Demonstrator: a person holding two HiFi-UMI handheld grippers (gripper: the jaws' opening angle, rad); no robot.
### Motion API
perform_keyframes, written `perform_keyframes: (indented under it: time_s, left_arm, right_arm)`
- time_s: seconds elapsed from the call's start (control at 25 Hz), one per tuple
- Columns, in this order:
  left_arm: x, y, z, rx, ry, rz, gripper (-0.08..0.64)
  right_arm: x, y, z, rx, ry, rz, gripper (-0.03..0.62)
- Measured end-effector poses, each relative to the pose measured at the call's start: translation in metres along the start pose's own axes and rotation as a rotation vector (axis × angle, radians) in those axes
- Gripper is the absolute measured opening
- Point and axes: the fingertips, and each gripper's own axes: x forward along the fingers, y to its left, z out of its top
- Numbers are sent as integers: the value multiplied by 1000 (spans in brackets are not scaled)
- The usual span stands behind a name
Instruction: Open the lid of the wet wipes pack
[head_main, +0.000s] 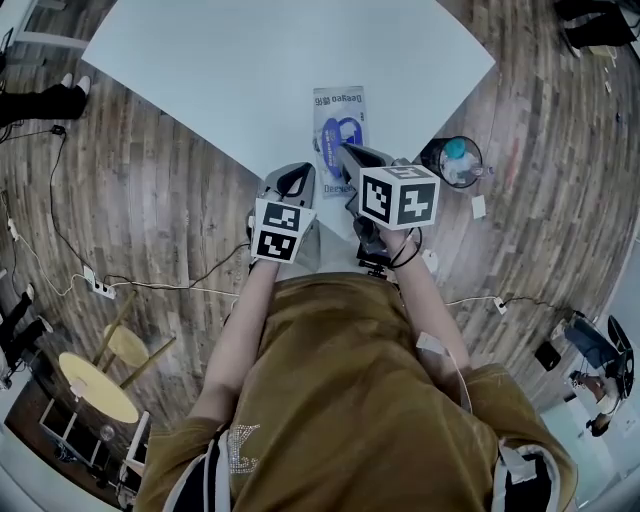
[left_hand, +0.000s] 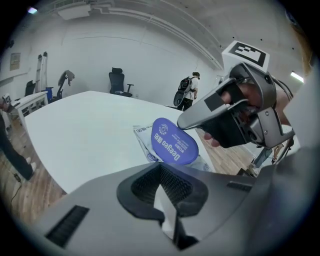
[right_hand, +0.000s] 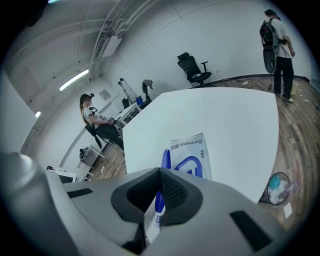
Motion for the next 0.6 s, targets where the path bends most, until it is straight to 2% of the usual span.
perform_keyframes:
  time_s: [0.6]
  left_arm:
    - [-12, 17, 8, -47, -60, 63, 2]
  right_arm:
    - [14, 20, -1, -22, -3, 60, 9]
